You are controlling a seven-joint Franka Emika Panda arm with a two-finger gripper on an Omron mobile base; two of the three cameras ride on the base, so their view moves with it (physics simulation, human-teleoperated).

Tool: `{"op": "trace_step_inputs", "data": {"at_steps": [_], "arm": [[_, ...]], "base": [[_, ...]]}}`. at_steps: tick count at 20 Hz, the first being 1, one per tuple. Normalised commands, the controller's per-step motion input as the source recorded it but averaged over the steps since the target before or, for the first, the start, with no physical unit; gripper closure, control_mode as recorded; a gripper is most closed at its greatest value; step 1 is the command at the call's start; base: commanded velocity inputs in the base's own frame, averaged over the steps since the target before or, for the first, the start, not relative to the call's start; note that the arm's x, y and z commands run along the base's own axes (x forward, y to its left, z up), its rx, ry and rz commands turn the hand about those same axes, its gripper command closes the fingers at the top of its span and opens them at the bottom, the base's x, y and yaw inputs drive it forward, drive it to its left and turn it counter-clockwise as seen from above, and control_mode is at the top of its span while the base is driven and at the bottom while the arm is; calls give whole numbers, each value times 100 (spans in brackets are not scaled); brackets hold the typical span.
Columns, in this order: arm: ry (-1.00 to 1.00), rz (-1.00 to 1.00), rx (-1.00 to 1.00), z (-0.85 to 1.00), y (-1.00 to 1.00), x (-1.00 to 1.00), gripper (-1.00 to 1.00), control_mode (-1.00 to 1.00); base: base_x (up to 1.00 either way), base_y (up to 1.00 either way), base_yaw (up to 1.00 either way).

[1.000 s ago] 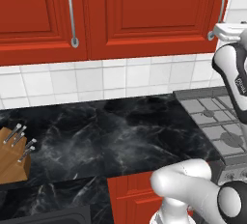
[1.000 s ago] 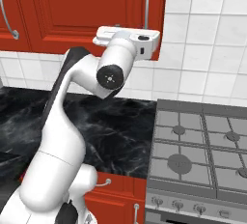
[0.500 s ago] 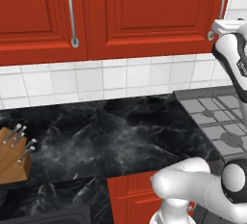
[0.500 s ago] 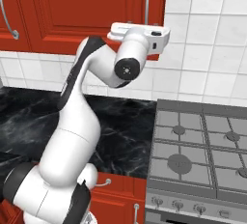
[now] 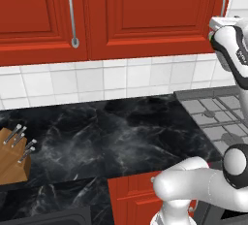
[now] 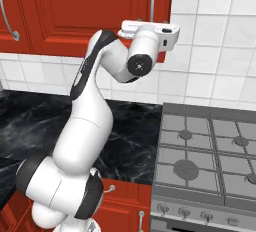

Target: Get the candle and the wine from the cabinet and move them to the dining counter.

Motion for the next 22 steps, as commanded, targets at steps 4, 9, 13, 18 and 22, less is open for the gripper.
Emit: {"op": "trace_step_inputs", "data": {"at_steps": [4, 9, 13, 18, 22], "arm": [[-2, 3, 0, 0, -1, 36, -100, -100], [-2, 3, 0, -2, 0, 33, -100, -100], [0, 3, 0, 0, -3, 33, -100, -100], [0, 3, 0, 0, -8, 28, -100, -100], [0, 3, 0, 0, -2, 20, -100, -100]], "base": [[0, 0, 0], [0, 0, 0], [0, 0, 0], [0, 0, 0], [0, 0, 0]]}}
